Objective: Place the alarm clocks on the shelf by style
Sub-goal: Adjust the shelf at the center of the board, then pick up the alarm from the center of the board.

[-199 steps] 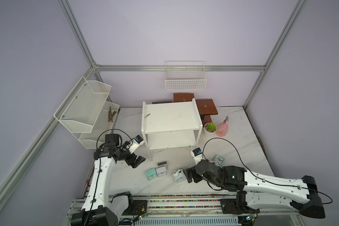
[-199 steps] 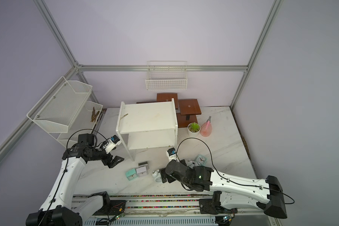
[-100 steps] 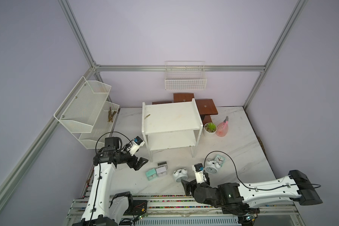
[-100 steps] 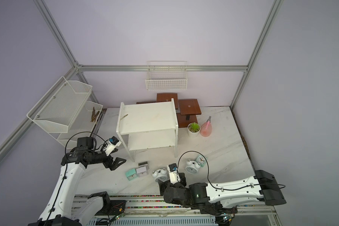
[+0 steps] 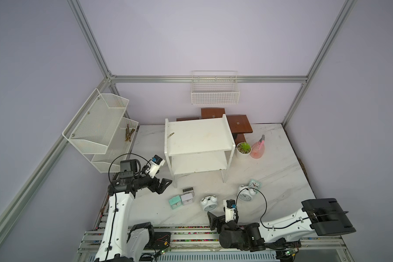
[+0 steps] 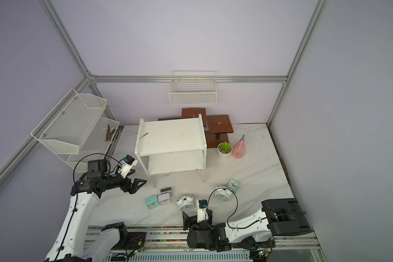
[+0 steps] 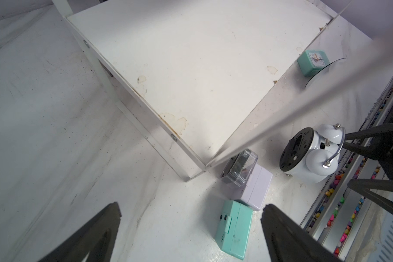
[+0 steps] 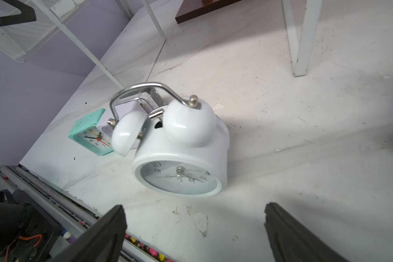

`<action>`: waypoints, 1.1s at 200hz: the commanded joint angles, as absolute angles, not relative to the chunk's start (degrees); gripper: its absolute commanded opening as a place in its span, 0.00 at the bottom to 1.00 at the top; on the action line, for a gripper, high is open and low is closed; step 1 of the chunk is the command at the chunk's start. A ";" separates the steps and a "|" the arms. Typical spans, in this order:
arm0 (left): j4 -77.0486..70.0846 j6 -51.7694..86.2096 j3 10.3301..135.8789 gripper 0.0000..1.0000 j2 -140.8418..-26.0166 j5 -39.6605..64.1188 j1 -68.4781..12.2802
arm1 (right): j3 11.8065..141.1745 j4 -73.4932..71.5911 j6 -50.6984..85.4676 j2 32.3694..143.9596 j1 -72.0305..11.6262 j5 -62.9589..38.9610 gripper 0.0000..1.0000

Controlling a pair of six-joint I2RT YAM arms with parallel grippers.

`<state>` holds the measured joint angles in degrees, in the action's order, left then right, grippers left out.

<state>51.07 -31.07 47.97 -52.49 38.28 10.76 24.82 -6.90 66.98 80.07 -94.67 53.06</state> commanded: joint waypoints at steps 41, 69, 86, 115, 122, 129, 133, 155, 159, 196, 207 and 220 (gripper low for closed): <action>52.47 -32.32 48.09 1.00 -51.26 40.77 11.01 | 28.90 -11.03 70.72 85.91 -95.10 57.65 0.99; 52.73 -32.76 47.81 1.00 -51.35 41.26 11.04 | 27.59 -16.32 68.53 87.81 -94.76 58.98 0.99; 52.73 -32.87 47.64 1.00 -51.50 41.64 11.05 | 28.16 -17.62 67.46 90.13 -94.21 58.55 0.99; 52.99 -33.20 47.43 1.00 -51.51 41.91 11.05 | 27.63 -20.46 67.78 92.39 -92.79 56.95 0.99; 53.04 -33.22 47.30 1.00 -51.50 41.89 11.07 | 27.30 -22.15 67.30 92.94 -92.26 56.04 0.99; 53.02 -33.28 47.32 1.00 -51.59 41.96 11.03 | 27.10 -23.56 66.96 93.63 -91.67 55.22 0.99; 53.00 -33.31 47.21 1.00 -51.60 42.00 11.05 | 27.01 -24.46 66.64 94.06 -91.44 54.74 0.99; 53.02 -33.45 47.02 1.00 -51.68 42.21 11.07 | 27.15 -27.58 64.65 95.83 -90.31 53.27 0.99; 53.02 -33.41 47.00 1.00 -51.68 42.18 11.07 | 27.25 -27.63 64.60 95.98 -90.12 53.28 0.99; 53.08 -33.71 46.77 1.00 -51.85 42.35 11.00 | 26.07 -31.24 63.00 97.08 -88.65 52.92 1.00; 53.09 -33.66 46.67 1.00 -51.99 42.39 11.07 | 25.80 -32.85 61.57 97.29 -88.25 52.81 1.00; 53.04 -33.73 46.74 1.00 -52.03 42.45 11.06 | 25.68 -33.91 59.83 97.47 -87.84 52.68 1.00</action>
<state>52.93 -32.62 46.89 -52.10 40.58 10.76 26.55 -29.19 63.81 96.55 -88.64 52.97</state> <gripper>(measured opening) 0.998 0.997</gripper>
